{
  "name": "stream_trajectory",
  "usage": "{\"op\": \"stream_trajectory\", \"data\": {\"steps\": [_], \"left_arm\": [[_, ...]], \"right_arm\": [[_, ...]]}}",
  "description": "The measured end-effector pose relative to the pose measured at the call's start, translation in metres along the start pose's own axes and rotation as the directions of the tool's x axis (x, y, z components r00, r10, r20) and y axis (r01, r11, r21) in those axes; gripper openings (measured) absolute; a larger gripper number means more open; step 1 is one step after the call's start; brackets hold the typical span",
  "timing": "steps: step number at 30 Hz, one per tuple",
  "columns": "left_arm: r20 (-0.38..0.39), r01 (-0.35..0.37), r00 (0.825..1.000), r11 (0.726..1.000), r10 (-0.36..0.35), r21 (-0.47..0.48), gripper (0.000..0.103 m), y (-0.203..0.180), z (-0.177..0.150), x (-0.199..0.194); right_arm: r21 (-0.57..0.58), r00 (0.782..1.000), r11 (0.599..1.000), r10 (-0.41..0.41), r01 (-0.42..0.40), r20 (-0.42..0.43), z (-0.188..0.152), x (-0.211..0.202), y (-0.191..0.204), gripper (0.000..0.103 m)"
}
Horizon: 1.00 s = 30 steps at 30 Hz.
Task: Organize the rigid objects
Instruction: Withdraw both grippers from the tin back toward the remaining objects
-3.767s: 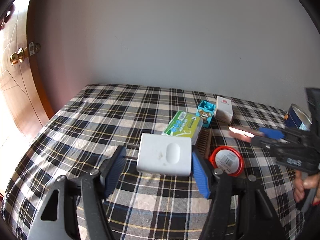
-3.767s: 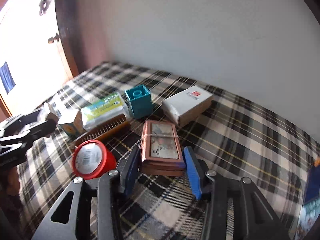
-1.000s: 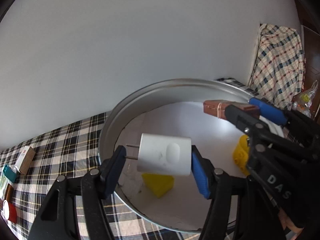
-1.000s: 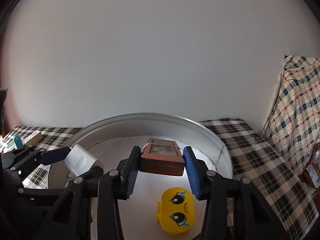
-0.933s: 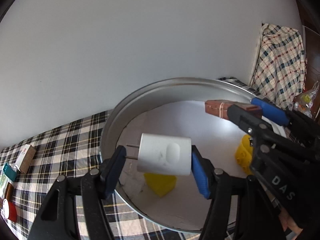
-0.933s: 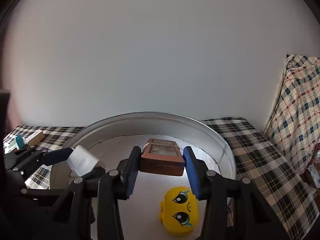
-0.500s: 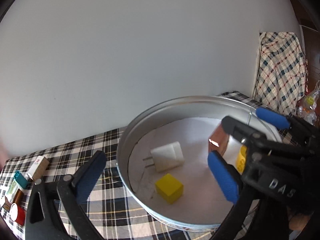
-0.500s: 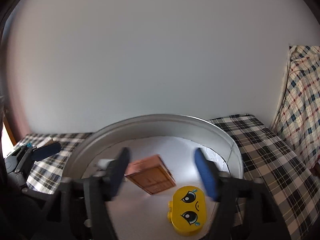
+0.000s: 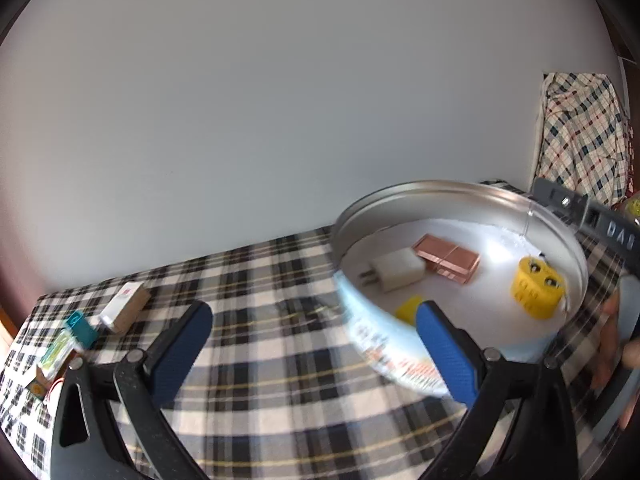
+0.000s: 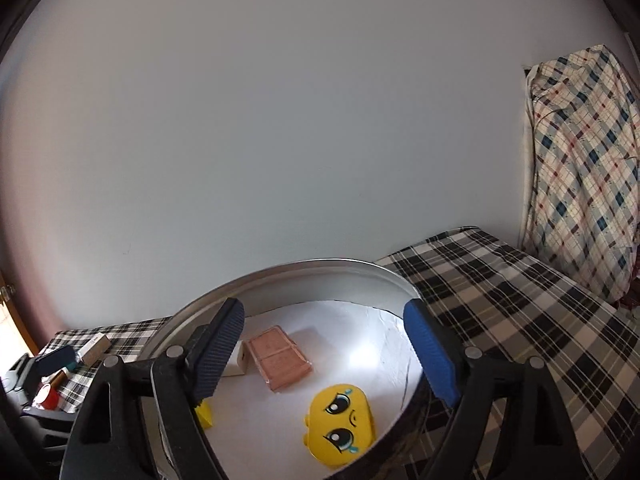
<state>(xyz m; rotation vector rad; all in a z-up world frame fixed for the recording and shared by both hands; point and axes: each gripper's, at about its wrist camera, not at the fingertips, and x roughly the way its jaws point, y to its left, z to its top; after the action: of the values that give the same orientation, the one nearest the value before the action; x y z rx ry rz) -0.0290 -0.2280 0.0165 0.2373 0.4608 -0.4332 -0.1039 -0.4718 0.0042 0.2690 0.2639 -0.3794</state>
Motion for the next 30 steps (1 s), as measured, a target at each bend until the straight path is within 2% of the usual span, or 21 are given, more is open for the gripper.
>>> {"op": "stream_trajectory", "data": {"steps": [5,9,14,16,21,30], "left_arm": [[-0.013,-0.058,0.998,0.998,0.058,-0.005,0.103,0.029,-0.016,-0.008],[-0.019,-0.081,0.997,0.997,0.081,0.012,0.103,0.048,-0.028,-0.013],[-0.001,-0.109,0.994,0.993,0.109,0.035,0.103,0.076,-0.041,-0.024],[-0.004,-0.121,0.993,0.992,0.122,0.031,0.103,0.091,-0.045,-0.025],[-0.030,-0.144,0.989,0.989,0.145,0.004,0.103,0.123,-0.051,-0.026],[-0.027,-0.186,0.982,0.982,0.186,0.001,0.103,0.165,-0.059,-0.035]], "right_arm": [[0.010,0.996,0.997,-0.072,0.072,0.058,-0.003,-0.021,0.004,0.084],[0.079,0.991,0.992,-0.101,0.094,0.088,-0.008,-0.036,0.009,0.084],[-0.004,0.988,0.992,-0.125,0.126,0.094,-0.018,-0.048,0.035,0.084],[-0.041,0.992,0.994,-0.102,0.106,0.073,-0.023,-0.052,0.049,0.084],[-0.118,0.996,0.992,-0.041,0.051,0.084,-0.038,-0.067,0.088,0.084],[-0.152,0.994,0.982,0.109,-0.108,0.000,-0.060,-0.060,0.163,0.084]]}}
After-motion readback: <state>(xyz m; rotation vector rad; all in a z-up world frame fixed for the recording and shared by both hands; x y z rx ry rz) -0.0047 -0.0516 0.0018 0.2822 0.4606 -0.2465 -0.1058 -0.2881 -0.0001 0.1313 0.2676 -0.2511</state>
